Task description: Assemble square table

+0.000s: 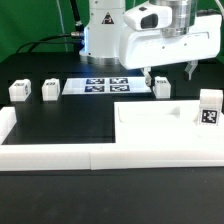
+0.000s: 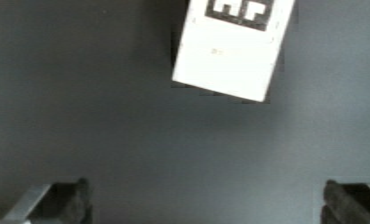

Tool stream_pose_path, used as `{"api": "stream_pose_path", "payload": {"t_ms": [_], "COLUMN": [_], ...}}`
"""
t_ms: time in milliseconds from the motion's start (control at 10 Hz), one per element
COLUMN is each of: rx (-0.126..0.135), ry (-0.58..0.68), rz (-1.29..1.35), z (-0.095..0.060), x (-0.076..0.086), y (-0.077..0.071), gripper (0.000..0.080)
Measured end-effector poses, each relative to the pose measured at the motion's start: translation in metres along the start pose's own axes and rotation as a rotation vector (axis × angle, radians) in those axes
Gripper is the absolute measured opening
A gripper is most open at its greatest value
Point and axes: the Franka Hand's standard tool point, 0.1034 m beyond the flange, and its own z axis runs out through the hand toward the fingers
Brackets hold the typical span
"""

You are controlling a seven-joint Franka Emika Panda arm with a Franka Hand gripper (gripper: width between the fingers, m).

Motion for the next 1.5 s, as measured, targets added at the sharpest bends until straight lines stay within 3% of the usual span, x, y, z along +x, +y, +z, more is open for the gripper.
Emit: {"api": "stream_pose_path", "payload": {"t_ms": [300, 900, 1100, 1400, 1500], "rx": [0.035, 0.067, 0.052, 0.045, 0.046], "ry": [-0.366, -0.786, -0.789, -0.799, -0.797], "rz": [0.166, 0.22, 0.233, 0.221, 0.225], "z": [0.01, 0.016, 0.023, 0.029, 0.029], "x": [-0.028, -0.033, -0.025, -0.032, -0.031], "y": [0.003, 0.012, 0.002, -0.012, -0.01], "gripper": [0.0649, 0.0649, 0.0649, 0.0649, 0.0649]}}
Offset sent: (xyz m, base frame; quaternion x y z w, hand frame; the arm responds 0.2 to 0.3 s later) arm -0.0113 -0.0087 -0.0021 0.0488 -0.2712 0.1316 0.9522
